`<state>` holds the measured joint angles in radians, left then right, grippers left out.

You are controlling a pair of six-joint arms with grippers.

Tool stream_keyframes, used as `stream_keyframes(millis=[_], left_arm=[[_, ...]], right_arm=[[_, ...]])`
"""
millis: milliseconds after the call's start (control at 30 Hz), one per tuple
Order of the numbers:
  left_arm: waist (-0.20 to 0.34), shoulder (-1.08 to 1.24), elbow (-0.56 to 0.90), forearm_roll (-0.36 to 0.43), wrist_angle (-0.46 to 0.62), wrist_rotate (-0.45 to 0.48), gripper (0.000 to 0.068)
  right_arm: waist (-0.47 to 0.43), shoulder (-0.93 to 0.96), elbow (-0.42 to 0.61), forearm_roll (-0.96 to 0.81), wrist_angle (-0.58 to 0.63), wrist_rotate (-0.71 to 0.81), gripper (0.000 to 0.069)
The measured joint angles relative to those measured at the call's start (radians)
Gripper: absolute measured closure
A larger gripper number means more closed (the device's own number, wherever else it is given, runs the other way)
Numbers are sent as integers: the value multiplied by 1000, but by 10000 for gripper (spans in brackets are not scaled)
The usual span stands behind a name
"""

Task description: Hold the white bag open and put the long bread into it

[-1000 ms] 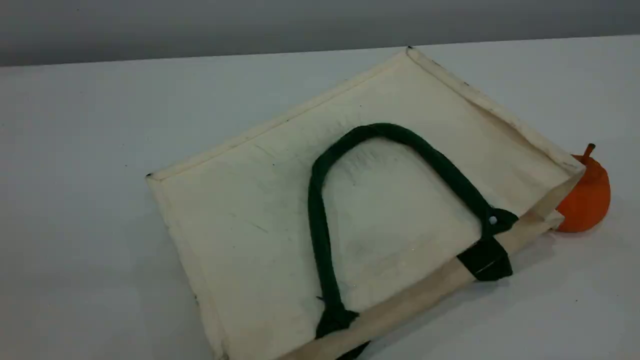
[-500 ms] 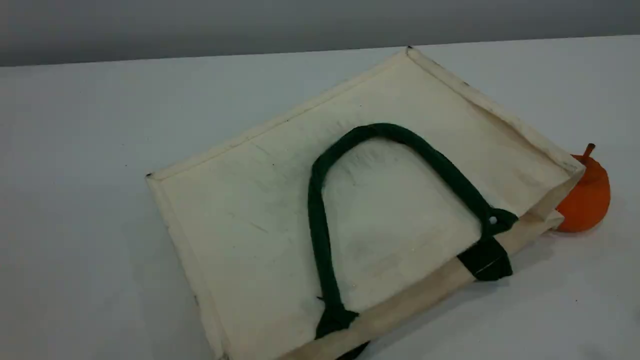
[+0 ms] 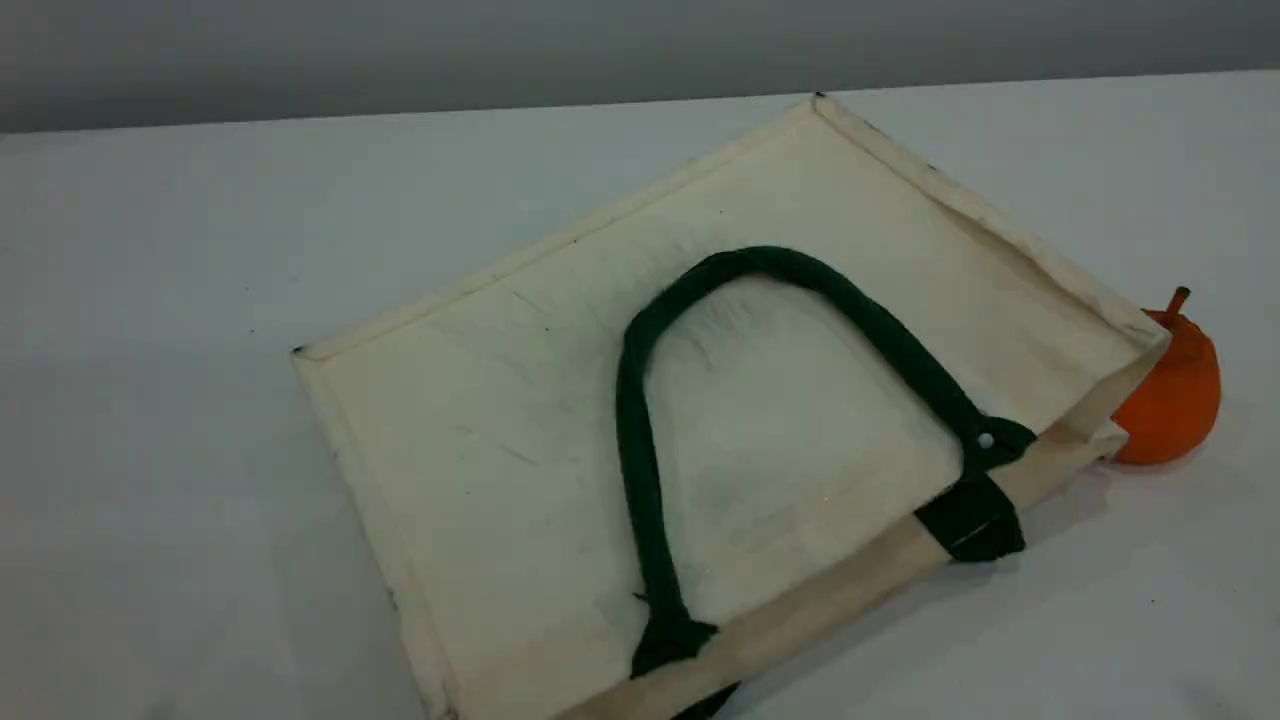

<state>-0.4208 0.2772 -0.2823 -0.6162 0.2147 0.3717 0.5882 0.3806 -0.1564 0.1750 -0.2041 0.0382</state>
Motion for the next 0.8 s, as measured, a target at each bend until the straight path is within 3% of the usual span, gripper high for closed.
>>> stream_keyframes(millis=[100,267,633,800], left_arm=[[0,0,69,-49,-66,45,241],[0,0,142,-53,-126,111,241],[0,0,152,-65,-95,154,241],[0,0,199,-108,-141,156,241]], right_arm=[[0,0,58,0,-87,12,224],[0,0,132,-6,-168,42,224],[0,0,157,-57,-10,39,224],[0,11,156,-67,-52,38,224]])
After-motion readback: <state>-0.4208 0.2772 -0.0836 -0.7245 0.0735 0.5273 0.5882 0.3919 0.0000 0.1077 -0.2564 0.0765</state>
